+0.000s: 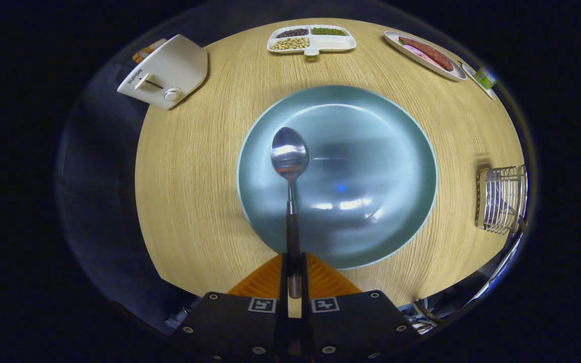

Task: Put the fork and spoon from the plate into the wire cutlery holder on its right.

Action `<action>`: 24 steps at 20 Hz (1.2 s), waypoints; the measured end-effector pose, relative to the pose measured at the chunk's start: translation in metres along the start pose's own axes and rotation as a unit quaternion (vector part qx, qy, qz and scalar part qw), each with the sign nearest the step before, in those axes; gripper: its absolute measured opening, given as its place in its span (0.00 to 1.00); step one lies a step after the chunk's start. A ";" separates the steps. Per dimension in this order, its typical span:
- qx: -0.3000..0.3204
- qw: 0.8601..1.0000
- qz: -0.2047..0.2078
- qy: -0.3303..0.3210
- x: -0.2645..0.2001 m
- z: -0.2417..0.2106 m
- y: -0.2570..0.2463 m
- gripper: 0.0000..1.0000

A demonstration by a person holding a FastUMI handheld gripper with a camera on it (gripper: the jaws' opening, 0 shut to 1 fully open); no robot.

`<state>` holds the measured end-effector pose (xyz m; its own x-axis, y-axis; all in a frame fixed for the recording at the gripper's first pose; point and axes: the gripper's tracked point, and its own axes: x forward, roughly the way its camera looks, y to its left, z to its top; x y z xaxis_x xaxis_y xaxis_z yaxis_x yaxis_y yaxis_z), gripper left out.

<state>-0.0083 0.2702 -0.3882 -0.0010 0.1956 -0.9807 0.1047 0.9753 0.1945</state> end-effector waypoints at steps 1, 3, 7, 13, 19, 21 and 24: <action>-0.001 1.000 -0.002 -0.002 0.000 0.002 -0.003 0.10; -0.005 1.000 -0.002 -0.004 0.000 0.004 -0.006 0.08; -0.005 1.000 0.014 -0.014 -0.011 0.007 -0.008 0.06; -0.001 0.998 0.032 -0.053 -0.046 0.019 -0.029 0.05; -0.024 0.999 0.007 -0.035 -0.024 0.004 -0.047 0.06; -0.030 0.999 0.003 -0.020 -0.011 -0.004 -0.046 0.06; -0.032 0.999 0.010 -0.028 -0.010 0.003 -0.038 0.06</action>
<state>-0.0094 0.2305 -0.3864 0.0557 0.2108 -0.9759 0.0408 0.9762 0.2132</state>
